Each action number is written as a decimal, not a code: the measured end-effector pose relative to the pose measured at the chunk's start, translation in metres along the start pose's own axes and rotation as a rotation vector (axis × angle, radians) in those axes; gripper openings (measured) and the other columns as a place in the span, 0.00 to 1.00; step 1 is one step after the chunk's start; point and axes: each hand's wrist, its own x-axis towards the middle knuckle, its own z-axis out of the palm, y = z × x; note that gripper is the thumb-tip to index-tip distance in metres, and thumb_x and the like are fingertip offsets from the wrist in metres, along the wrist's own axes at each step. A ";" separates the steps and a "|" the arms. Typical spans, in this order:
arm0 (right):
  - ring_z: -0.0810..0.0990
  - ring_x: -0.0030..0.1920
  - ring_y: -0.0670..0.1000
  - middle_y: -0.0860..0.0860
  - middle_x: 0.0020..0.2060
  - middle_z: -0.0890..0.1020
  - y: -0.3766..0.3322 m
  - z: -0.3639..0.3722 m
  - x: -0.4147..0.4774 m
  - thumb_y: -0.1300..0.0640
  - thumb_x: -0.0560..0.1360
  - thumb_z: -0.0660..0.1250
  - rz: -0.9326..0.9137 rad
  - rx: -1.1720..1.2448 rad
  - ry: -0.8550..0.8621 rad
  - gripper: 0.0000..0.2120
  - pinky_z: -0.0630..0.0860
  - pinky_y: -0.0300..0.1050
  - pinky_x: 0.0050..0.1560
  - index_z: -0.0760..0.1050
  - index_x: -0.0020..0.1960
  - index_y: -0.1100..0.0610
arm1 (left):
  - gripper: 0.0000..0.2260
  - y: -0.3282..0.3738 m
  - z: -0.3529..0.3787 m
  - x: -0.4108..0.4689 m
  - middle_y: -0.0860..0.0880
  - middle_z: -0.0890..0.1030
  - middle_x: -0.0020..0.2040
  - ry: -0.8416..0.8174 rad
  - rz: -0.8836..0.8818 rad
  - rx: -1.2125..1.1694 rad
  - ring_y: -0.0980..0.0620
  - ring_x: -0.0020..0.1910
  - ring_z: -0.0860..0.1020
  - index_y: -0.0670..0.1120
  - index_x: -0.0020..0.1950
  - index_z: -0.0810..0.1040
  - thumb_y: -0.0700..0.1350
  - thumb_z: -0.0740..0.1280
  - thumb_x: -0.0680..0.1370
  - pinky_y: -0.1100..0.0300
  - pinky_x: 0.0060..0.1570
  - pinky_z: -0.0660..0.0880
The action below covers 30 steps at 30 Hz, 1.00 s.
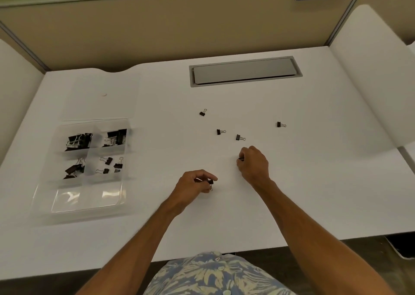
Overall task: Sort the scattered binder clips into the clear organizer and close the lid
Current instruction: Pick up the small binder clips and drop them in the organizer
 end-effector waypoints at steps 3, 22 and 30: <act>0.78 0.43 0.51 0.50 0.44 0.79 -0.001 -0.004 -0.004 0.59 0.72 0.70 0.096 0.219 0.005 0.03 0.72 0.43 0.41 0.79 0.45 0.56 | 0.13 0.005 -0.003 -0.004 0.41 0.80 0.46 -0.008 -0.010 -0.125 0.46 0.42 0.82 0.44 0.49 0.85 0.31 0.63 0.76 0.52 0.52 0.81; 0.83 0.42 0.55 0.61 0.44 0.84 -0.093 -0.018 -0.087 0.69 0.75 0.69 0.234 1.327 -0.504 0.08 0.80 0.44 0.46 0.79 0.53 0.69 | 0.10 -0.026 -0.049 -0.087 0.35 0.81 0.51 0.324 0.034 -0.459 0.39 0.50 0.82 0.39 0.57 0.82 0.33 0.63 0.80 0.50 0.54 0.80; 0.85 0.42 0.58 0.63 0.45 0.84 -0.168 0.004 -0.099 0.71 0.76 0.67 0.106 1.200 -0.606 0.07 0.80 0.43 0.45 0.80 0.52 0.67 | 0.10 -0.042 -0.110 -0.116 0.35 0.82 0.50 0.508 0.054 -0.507 0.41 0.46 0.83 0.38 0.57 0.81 0.32 0.64 0.79 0.54 0.49 0.82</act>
